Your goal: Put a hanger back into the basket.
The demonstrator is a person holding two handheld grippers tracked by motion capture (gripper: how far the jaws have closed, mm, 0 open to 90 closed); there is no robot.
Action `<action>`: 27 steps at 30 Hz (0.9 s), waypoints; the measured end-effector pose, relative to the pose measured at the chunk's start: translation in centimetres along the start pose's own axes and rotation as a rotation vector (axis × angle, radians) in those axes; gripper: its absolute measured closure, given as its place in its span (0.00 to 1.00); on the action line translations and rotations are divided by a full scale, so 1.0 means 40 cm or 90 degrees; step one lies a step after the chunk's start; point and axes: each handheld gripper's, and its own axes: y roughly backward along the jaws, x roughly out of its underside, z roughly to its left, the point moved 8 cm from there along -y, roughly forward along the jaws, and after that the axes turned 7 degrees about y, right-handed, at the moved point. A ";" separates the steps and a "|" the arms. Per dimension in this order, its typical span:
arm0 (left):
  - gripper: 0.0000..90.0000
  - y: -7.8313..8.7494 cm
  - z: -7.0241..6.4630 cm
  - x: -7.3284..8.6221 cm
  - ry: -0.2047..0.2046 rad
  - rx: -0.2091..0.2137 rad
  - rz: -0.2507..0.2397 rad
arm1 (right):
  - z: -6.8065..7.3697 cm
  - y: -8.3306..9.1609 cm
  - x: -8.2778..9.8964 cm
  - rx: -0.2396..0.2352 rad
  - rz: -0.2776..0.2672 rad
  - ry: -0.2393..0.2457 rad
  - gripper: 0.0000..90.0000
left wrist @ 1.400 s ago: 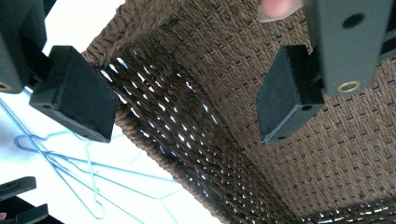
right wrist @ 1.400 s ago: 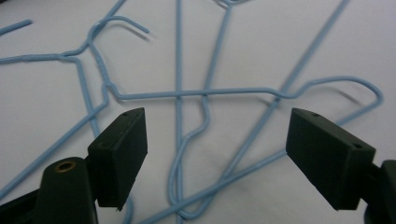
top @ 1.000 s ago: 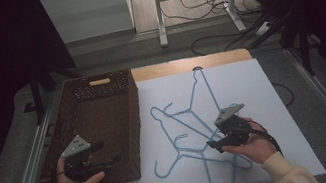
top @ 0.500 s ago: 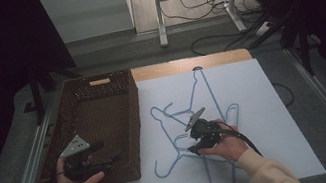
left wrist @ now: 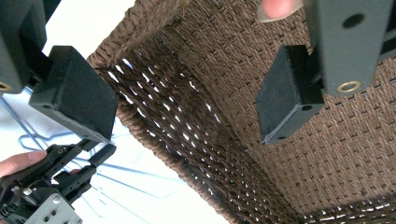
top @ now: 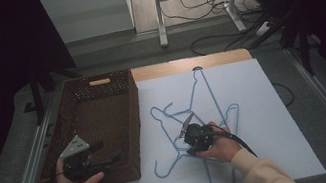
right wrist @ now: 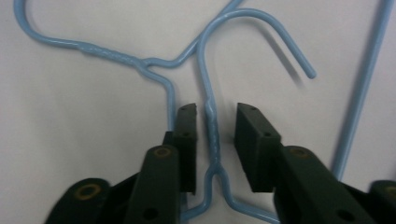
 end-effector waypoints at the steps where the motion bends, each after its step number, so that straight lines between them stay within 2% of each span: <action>1: 0.23 0.000 -0.001 0.000 -0.001 0.000 0.000 | 0.001 0.000 0.000 -0.006 0.001 0.001 0.82; 5: 0.23 -0.002 -0.005 -0.001 -0.003 0.000 0.001 | -0.001 0.001 0.000 -0.010 -0.001 0.005 0.93; 8: 0.23 0.001 -0.009 -0.004 -0.007 -0.003 -0.006 | 0.000 0.002 0.000 -0.005 0.000 0.025 0.95; 13: 0.23 0.006 -0.020 -0.010 -0.009 -0.002 -0.013 | -0.004 0.016 -0.002 0.011 -0.014 0.027 0.95; 16: 0.23 0.004 -0.033 -0.014 -0.015 0.003 -0.012 | -0.014 0.042 -0.008 0.024 -0.042 0.011 0.95; 19: 0.23 0.000 -0.046 -0.019 -0.021 0.008 -0.011 | -0.034 0.078 -0.013 0.050 -0.077 -0.016 0.95; 27: 0.23 -0.023 -0.102 -0.040 -0.044 0.029 -0.002 | -0.067 0.137 -0.021 0.086 -0.135 -0.060 0.96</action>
